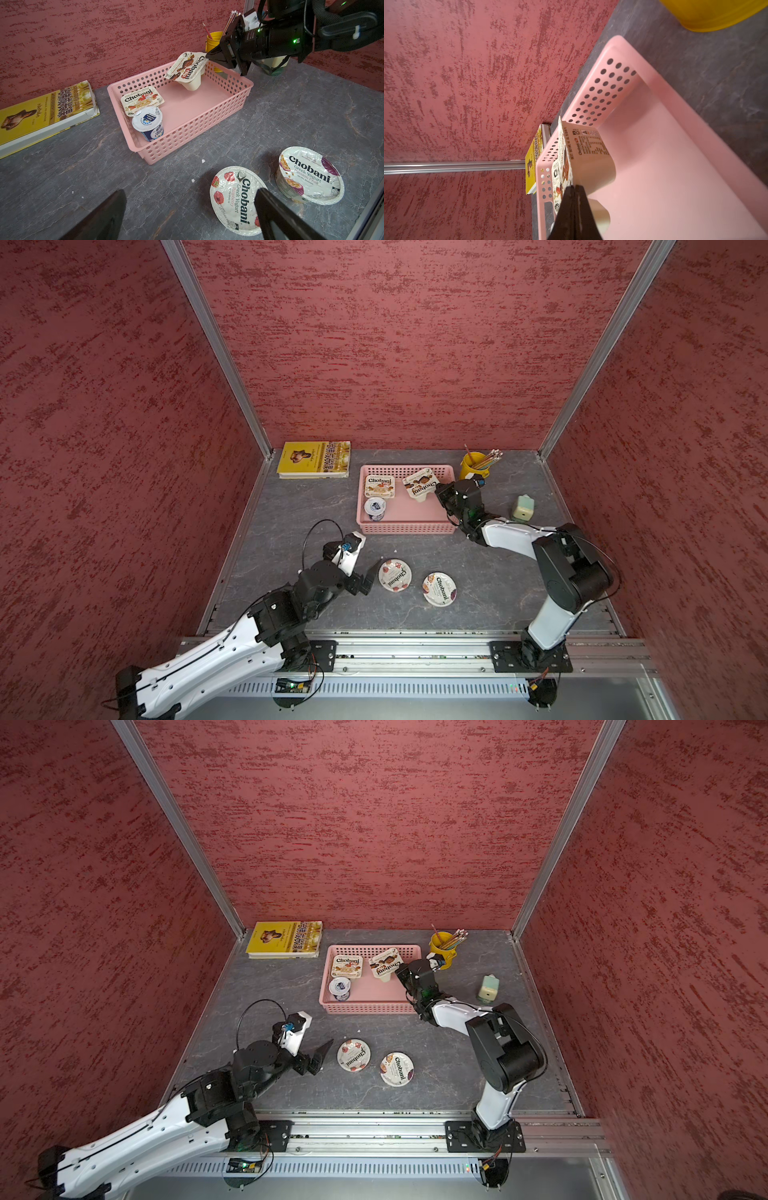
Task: Put the yogurt in the basket
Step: Place the yogurt in the basket.
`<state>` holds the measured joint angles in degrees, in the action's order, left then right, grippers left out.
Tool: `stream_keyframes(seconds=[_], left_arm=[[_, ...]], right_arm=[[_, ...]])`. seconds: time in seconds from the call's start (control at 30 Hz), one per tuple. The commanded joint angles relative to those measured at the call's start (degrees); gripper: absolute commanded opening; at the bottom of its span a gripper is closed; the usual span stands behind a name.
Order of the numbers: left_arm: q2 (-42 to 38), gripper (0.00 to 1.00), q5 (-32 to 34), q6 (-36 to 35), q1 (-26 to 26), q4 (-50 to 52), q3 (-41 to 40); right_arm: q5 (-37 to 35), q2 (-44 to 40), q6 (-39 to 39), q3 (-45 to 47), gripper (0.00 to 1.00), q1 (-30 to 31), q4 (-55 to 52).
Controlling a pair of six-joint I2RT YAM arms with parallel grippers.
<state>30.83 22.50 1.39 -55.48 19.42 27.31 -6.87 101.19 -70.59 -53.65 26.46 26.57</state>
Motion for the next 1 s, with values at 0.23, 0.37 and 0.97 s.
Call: stream_keyframes(seconds=[0.23,0.37,0.97], left_arm=[[-0.4,1.00,-0.6,-1.4,0.6,-1.4,-0.6],[-0.2,1.00,-1.0,-1.7,0.8,-1.6,-0.6],[-0.2,1.00,-1.6,-2.2,1.5,-1.8,-0.8]], right_arm=[[-6.7,4.8,-3.4,-4.5,0.00,2.6,4.5],[-8.9,6.0,-4.9,-4.8,0.00,3.4,4.5],[-17.4,11.6,-12.8,-6.0,0.00,7.2,6.9]])
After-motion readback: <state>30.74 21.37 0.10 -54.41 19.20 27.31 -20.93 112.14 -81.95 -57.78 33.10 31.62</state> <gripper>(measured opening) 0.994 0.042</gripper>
